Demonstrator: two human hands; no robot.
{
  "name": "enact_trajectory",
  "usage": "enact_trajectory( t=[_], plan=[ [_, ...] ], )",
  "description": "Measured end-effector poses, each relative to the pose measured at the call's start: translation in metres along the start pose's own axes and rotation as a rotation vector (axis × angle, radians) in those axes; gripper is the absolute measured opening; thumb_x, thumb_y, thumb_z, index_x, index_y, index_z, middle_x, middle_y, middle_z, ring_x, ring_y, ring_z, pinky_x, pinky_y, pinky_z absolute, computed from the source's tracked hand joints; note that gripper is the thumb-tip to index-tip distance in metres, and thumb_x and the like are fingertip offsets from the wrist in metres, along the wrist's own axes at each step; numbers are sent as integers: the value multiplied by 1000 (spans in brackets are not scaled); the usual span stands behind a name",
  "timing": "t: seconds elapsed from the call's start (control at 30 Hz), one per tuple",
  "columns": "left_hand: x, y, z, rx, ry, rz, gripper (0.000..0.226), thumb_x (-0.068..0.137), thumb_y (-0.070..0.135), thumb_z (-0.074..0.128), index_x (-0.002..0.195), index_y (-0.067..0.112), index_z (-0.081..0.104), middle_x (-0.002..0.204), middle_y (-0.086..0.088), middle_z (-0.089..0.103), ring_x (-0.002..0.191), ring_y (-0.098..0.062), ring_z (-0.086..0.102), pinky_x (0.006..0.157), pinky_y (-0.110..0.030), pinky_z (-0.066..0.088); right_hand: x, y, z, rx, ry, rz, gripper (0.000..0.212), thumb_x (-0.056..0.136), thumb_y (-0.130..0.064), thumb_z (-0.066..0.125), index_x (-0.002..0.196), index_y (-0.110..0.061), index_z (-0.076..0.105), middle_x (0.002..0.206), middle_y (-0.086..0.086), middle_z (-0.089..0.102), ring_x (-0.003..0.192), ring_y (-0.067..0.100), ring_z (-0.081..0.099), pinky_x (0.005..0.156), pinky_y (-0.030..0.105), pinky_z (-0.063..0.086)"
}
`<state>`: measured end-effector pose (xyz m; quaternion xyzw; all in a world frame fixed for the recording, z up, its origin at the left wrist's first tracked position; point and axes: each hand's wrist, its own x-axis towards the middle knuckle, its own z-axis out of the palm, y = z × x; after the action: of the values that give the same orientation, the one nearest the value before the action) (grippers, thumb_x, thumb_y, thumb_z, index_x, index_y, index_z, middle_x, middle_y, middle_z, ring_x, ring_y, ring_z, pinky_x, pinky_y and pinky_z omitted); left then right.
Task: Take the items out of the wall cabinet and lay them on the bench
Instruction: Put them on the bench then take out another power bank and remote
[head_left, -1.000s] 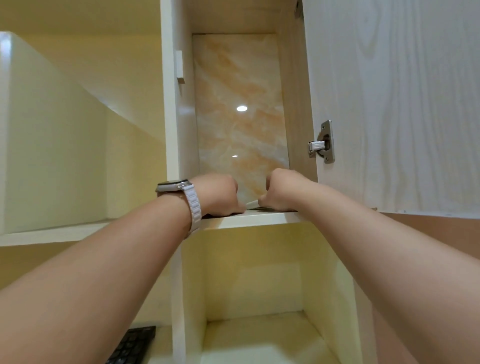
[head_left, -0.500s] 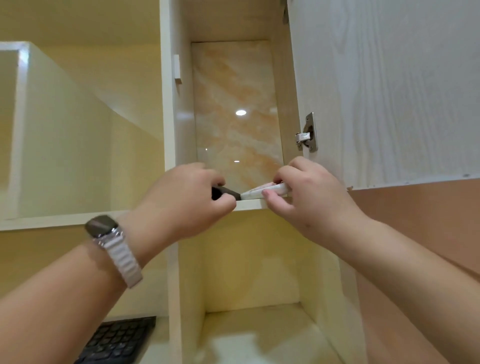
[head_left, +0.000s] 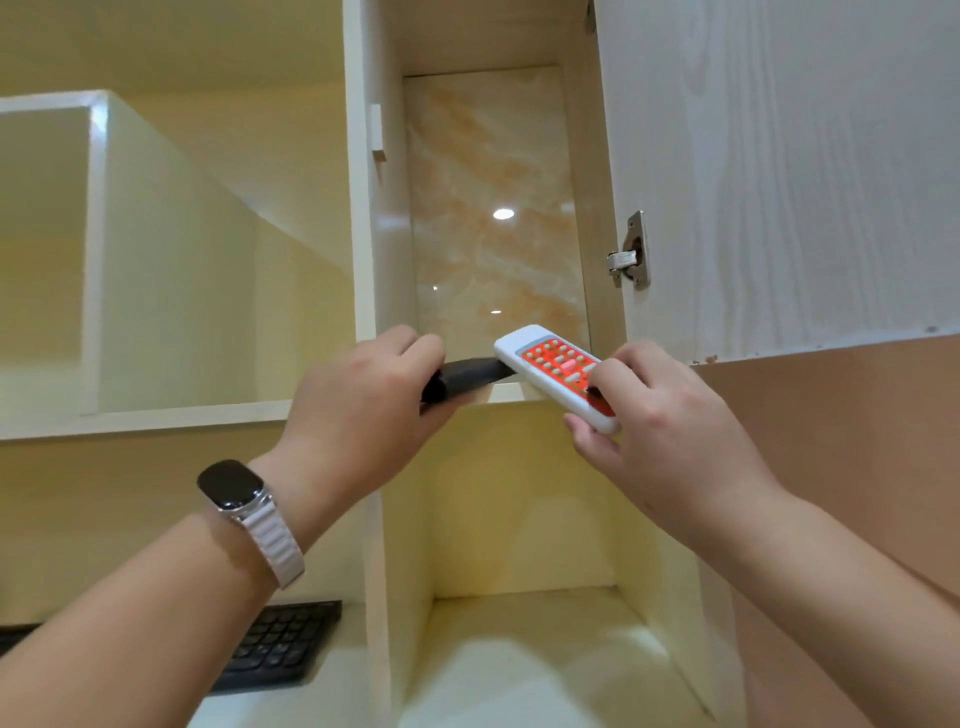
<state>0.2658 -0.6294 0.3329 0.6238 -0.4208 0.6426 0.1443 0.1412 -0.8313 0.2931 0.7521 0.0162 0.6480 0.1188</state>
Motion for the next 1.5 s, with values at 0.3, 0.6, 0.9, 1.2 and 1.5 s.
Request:
enact_trajectory(
  t=[0.3, 0.6, 0.9, 1.2, 1.5],
  plan=[
    [-24, -2, -28, -8, 123, -43, 20, 89, 32, 63, 80, 14, 63, 63, 1, 55, 53, -23, 50, 39, -34, 40, -6, -7, -12, -42, -32, 116, 23, 69, -11, 69, 88, -4, 58, 77, 9, 49, 50, 26, 34, 43, 26, 29],
    [-74, 17, -42, -126, 184, -158, 21, 86, 31, 63, 83, 11, 64, 70, 0, 60, 52, -18, 54, 43, -36, 47, -32, -11, -17, 12, 21, 185, 17, 77, -17, 73, 92, -14, 65, 75, 2, 58, 51, 31, 52, 39, 26, 38],
    [-122, 72, -42, -295, 280, -369, 23, 83, 28, 71, 96, 20, 53, 71, 5, 58, 58, -11, 53, 53, -25, 44, -90, -23, -27, 277, -77, 567, 8, 85, -28, 64, 83, -20, 61, 73, -2, 59, 66, 22, 54, 56, 35, 43],
    [-182, 140, -22, -745, 6, -976, 23, 82, 30, 74, 82, 32, 51, 76, 11, 59, 77, 9, 55, 59, -3, 37, -169, -41, -30, 1070, -154, 1352, 11, 90, -18, 66, 94, -8, 64, 89, 8, 72, 77, 20, 72, 67, 35, 59],
    [-250, 146, -14, -1325, -346, -1308, 18, 84, 23, 72, 91, 12, 60, 66, 5, 66, 49, 4, 55, 44, -8, 40, -223, -98, -38, 1068, 91, 1619, 5, 92, -13, 62, 96, -11, 60, 75, -5, 72, 63, 6, 64, 63, 27, 49]
  ],
)
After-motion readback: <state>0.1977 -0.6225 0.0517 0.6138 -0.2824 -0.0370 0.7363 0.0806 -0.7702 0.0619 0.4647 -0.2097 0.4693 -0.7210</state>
